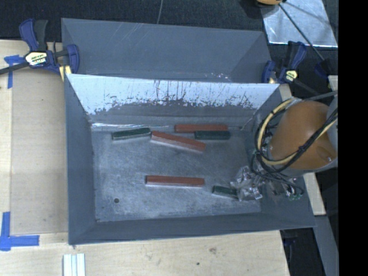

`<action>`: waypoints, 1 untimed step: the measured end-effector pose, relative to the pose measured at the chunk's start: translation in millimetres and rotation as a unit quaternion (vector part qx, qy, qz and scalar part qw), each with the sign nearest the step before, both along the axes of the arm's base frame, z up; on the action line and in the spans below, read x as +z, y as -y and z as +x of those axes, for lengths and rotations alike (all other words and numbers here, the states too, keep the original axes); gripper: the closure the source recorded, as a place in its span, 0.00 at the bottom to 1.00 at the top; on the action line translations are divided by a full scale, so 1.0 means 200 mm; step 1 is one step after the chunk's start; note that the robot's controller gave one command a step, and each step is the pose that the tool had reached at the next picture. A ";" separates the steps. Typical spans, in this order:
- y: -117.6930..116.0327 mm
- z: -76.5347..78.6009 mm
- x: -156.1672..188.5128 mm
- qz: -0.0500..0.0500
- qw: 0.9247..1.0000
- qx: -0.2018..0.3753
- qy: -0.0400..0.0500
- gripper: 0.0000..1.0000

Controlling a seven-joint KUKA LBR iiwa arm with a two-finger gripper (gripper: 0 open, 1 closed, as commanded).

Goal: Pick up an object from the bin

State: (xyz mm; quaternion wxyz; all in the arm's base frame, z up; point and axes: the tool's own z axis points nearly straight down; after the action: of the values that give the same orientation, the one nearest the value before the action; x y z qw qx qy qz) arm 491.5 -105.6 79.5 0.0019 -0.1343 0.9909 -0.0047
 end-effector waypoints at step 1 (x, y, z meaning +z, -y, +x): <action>-0.03 0.04 0.00 0.003 1.000 0.003 0.015 0.00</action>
Offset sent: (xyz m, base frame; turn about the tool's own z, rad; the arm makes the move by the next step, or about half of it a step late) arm 0.0000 0.0000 0.0000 0.0000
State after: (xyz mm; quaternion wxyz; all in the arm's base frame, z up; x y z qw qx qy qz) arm 498.9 -99.3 80.3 0.0173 -0.1370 0.9904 -0.0035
